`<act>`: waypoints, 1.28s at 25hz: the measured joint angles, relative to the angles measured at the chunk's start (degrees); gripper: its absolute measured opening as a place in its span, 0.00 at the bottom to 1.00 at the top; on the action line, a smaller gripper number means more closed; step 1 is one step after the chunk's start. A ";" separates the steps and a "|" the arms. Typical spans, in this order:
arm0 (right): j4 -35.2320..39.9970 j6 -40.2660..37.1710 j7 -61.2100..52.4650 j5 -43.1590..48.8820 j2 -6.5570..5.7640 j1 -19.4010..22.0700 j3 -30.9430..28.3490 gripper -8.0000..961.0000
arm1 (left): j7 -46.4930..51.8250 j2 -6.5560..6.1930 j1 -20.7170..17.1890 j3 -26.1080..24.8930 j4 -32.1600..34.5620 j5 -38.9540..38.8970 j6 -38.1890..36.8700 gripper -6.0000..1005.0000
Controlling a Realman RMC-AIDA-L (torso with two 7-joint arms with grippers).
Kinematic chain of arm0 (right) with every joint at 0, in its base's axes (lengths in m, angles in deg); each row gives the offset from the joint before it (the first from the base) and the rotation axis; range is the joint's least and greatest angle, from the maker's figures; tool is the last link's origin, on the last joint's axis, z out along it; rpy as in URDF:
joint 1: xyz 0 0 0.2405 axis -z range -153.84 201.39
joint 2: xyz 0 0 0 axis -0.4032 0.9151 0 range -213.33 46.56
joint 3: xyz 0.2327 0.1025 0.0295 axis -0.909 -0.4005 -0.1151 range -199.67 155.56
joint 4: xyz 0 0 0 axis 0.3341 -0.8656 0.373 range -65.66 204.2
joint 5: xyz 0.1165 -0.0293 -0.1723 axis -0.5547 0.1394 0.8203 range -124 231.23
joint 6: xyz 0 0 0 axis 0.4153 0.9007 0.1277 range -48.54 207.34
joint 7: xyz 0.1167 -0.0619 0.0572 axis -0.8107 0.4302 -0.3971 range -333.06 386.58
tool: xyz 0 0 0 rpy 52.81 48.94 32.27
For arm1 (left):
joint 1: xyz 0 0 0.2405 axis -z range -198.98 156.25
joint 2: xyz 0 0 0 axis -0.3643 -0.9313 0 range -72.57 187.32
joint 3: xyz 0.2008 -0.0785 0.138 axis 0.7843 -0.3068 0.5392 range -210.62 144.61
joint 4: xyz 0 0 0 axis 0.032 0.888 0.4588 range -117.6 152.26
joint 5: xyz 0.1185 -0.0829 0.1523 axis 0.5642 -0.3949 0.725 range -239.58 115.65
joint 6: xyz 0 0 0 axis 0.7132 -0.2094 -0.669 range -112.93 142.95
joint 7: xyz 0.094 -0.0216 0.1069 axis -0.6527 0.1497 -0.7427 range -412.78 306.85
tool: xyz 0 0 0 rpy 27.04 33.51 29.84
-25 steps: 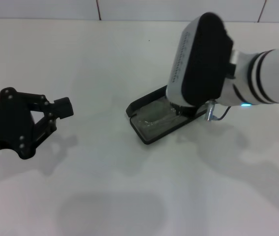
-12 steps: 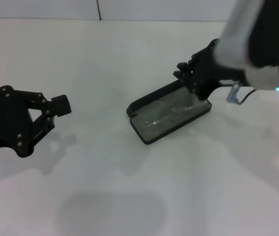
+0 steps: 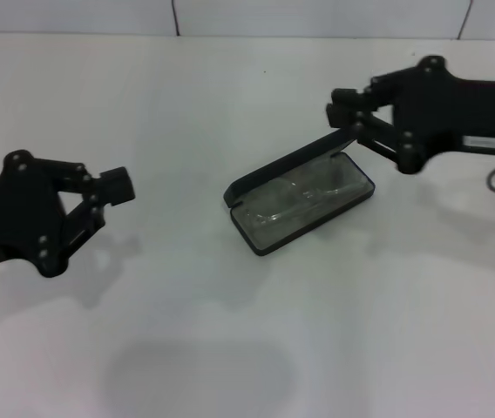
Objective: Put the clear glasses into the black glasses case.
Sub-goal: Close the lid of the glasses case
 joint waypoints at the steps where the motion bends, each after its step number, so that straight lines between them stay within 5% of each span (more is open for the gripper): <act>1: -2.75 -2.57 2.11 -2.29 0.00 -0.25 -1.86 0.11 | 0.00 0.02 0.37 0.09 -0.28 -0.01 0.00 0.06; 5: -14.38 -13.30 8.16 -8.06 0.02 -1.73 -10.60 0.11 | 0.00 0.06 1.87 0.20 -1.15 -0.06 0.00 0.06; 11: -20.83 -16.98 7.53 -8.69 -0.05 -2.73 -17.51 0.11 | 0.00 0.15 3.83 1.38 -1.28 -0.14 0.09 0.06; 25: -27.91 -18.93 12.05 -6.51 -0.15 -2.17 -18.53 0.11 | -0.09 0.15 16.86 2.43 -14.02 -0.73 5.73 0.06; 32: -33.57 -20.42 13.16 -6.44 -0.16 -1.30 -21.58 0.11 | 7.08 0.34 22.79 5.61 -19.22 -0.85 15.12 0.06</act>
